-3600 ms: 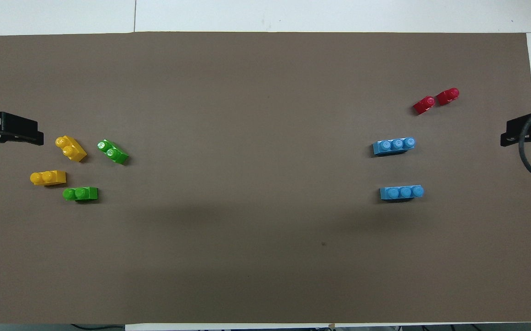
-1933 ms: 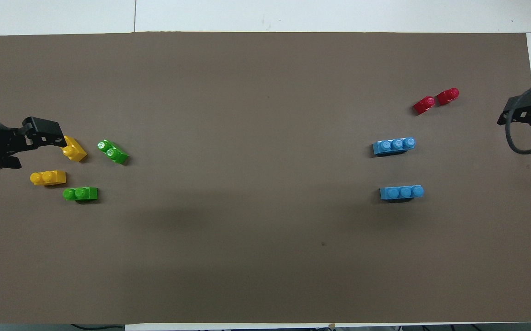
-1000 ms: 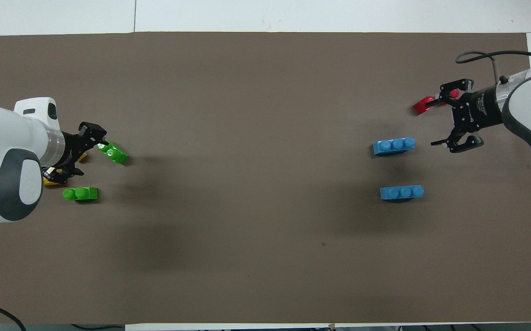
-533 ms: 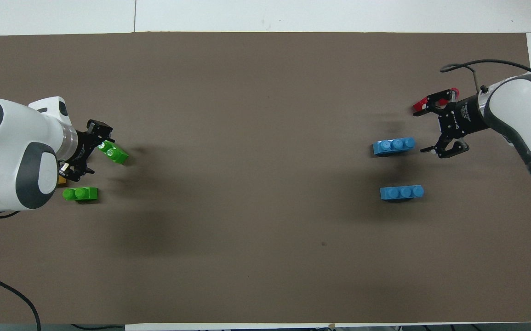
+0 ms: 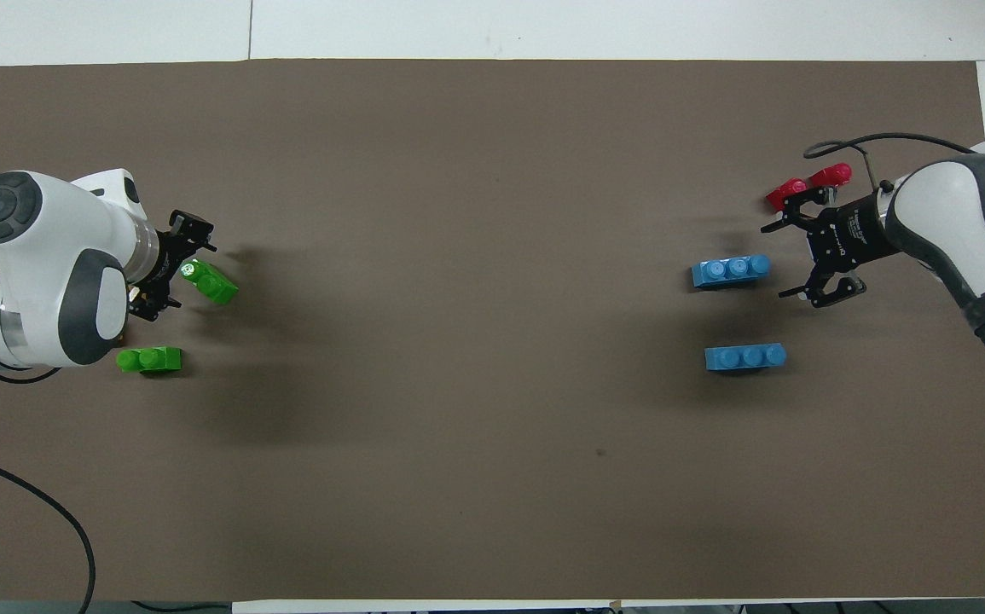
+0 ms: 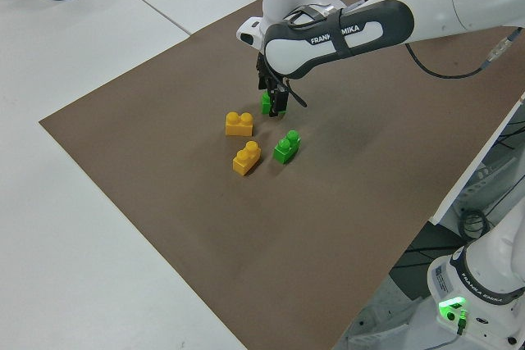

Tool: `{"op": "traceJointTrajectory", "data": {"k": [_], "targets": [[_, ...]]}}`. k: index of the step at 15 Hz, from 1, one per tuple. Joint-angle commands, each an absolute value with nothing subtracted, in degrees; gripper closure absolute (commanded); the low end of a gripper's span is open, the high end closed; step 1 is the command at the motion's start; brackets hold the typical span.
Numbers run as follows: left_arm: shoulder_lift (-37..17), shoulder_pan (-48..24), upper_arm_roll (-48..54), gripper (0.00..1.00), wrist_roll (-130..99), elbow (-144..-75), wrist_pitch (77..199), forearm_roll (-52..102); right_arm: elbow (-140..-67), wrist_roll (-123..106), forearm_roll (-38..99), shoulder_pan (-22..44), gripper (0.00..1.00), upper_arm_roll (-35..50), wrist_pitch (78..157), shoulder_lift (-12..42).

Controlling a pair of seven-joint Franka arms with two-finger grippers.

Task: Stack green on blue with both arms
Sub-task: 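Reach the left gripper to the green brick while the right gripper reaches the blue brick, then close the left gripper on the green brick while the right gripper grasps the blue brick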

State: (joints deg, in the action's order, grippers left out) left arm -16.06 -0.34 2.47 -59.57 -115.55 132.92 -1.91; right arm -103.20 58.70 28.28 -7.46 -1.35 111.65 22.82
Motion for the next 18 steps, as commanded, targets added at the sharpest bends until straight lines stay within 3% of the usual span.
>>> {"op": "traceJointTrajectory", "data": {"k": [1,7,9,11,13,14,17,18], "targets": [[-17.14,-0.35,2.37,0.02,-60.82,-114.87,134.82,-3.25,-105.11,55.29,31.89,-8.88,0.0,-0.7,113.46,23.38],[-17.23,-0.26,2.46,0.13,-60.73,-115.93,136.49,-3.25,-107.31,53.7,34.27,-7.91,0.0,-0.7,117.42,24.52],[-17.14,-0.26,2.46,0.21,-60.82,-116.45,136.76,-3.25,-107.66,53.35,35.42,-7.74,0.0,-0.7,118.03,24.7],[-17.05,-0.26,2.46,0.4,-60.56,-116.98,137.11,-3.25,-108.8,53.35,36.12,-7.56,0.0,-0.62,119.96,24.61],[-16.88,-0.18,2.46,0.94,-60.38,-117.33,137.2,-3.25,-109.42,53.35,36.82,-7.12,0.0,-0.62,120.76,24.52],[-16.88,-0.18,2.46,1.0,-60.21,-117.33,137.11,-3.25,-109.42,53.35,37.44,-7.12,0.0,-0.62,120.67,24.52],[-16.88,-0.18,2.46,1.0,-59.68,-116.98,137.02,-3.25,-109.6,52.47,38.58,-7.12,0.02,-0.62,120.5,24.43],[-16.96,-0.18,2.46,1.0,-59.76,-116.72,136.85,-3.16,-109.6,51.69,38.67,-7.21,0.22,-0.62,119.89,24.35]]}}
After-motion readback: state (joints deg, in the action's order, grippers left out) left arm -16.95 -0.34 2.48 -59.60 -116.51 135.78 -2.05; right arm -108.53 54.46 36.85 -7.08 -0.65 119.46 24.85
